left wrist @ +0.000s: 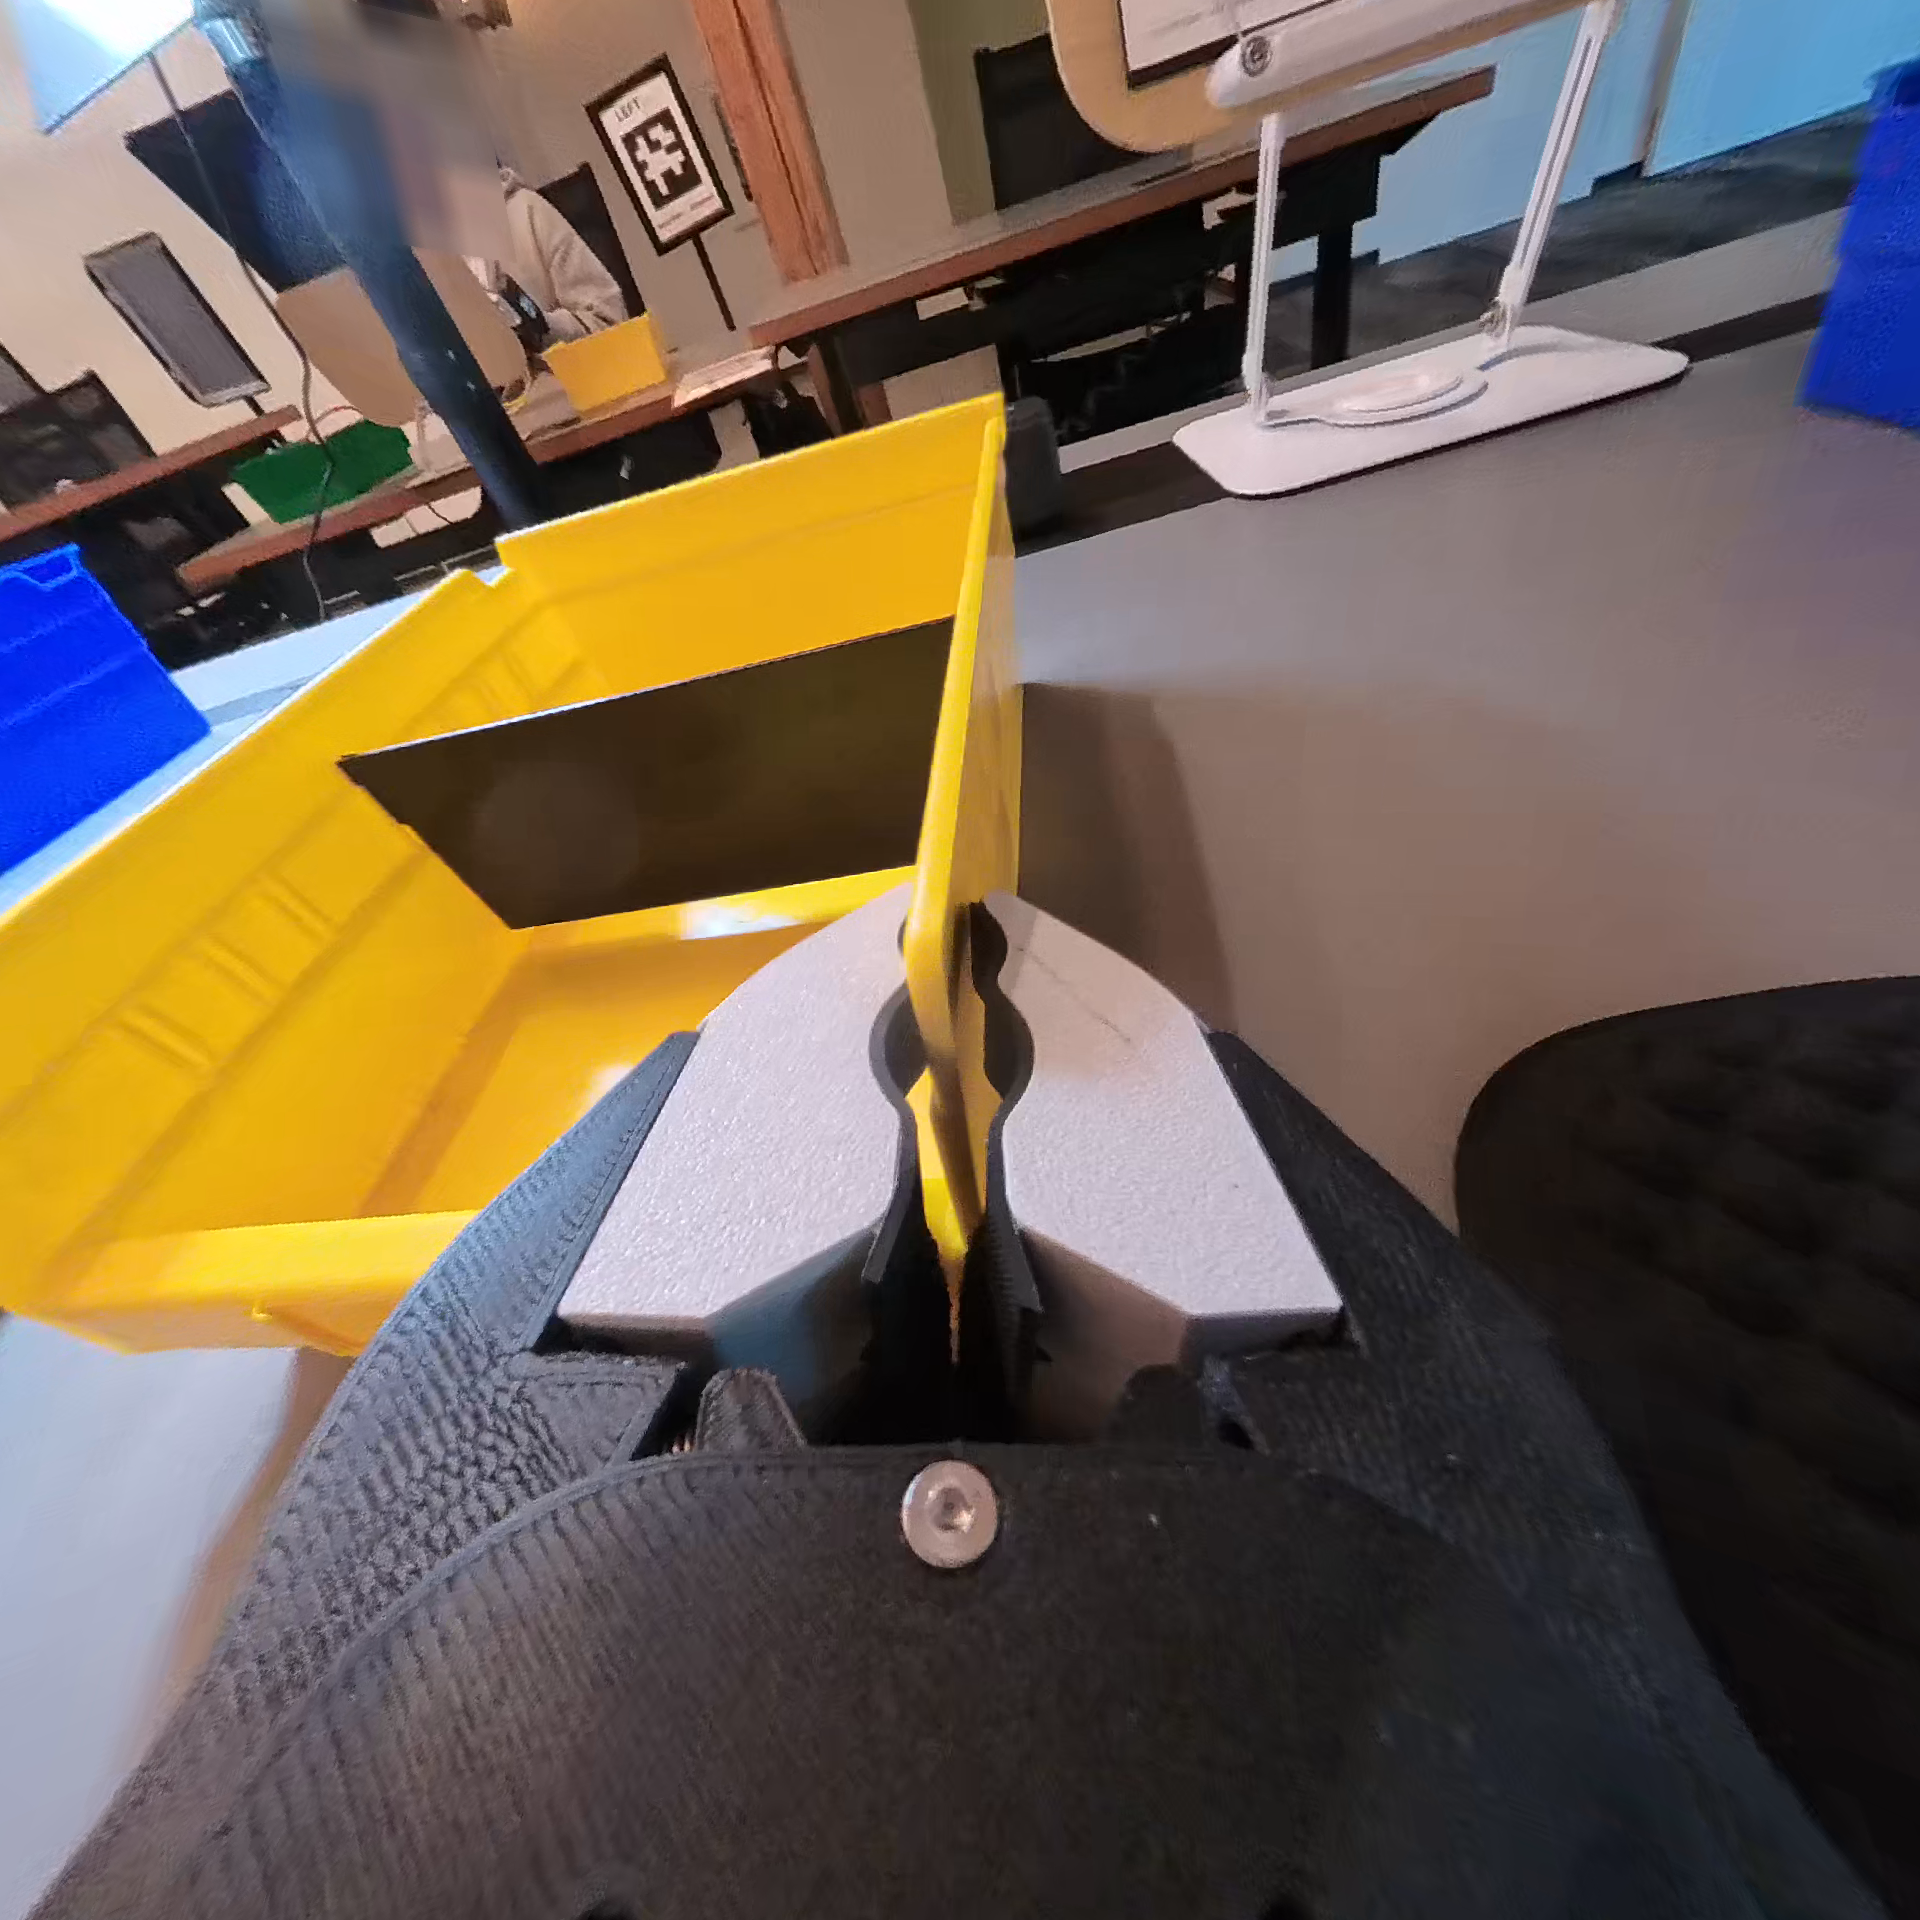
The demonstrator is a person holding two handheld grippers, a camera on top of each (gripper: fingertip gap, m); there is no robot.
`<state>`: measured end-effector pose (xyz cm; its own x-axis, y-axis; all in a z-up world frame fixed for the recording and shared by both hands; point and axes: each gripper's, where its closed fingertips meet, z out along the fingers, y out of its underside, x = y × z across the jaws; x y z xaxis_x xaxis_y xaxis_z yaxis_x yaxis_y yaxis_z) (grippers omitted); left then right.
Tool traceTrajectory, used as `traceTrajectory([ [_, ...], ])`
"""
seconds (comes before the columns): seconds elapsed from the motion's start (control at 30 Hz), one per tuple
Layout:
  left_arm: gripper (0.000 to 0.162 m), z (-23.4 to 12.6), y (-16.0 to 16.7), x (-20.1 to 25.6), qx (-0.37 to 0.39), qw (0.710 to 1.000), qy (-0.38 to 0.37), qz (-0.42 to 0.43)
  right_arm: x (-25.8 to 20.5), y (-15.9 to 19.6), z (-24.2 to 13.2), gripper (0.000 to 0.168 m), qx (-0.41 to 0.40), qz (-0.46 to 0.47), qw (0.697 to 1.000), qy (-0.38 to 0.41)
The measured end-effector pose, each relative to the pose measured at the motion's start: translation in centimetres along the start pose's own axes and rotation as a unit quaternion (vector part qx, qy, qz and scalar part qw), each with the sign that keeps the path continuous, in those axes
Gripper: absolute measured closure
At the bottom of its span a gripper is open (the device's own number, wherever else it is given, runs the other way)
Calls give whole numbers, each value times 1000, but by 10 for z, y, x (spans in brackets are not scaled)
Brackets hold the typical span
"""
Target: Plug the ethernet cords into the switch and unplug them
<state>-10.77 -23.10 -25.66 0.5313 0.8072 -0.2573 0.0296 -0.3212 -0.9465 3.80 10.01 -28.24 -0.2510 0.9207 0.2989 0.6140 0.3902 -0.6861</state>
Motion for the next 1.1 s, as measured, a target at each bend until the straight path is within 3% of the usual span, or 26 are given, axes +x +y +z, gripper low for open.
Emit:
traceTrajectory([
  [0.23, 157, -1, 2, -9, -2, 999, -40, 6, -70, -54, 22, 141, 39, -62, 995, -68],
  [0.6, 157, -5, 3, -32, 1, 993, -91, -72, -158, -123, 51, 141, 102, -127, 971, -173],
  [0.83, 149, -7, -8, -10, 27, 995, -66, -63, -180, -152, 68, 143, 133, -137, 960, -204],
  [1.1, 135, -4, -14, 25, 24, 997, 12, -78, -188, -167, 79, 143, 154, -144, 956, -203],
])
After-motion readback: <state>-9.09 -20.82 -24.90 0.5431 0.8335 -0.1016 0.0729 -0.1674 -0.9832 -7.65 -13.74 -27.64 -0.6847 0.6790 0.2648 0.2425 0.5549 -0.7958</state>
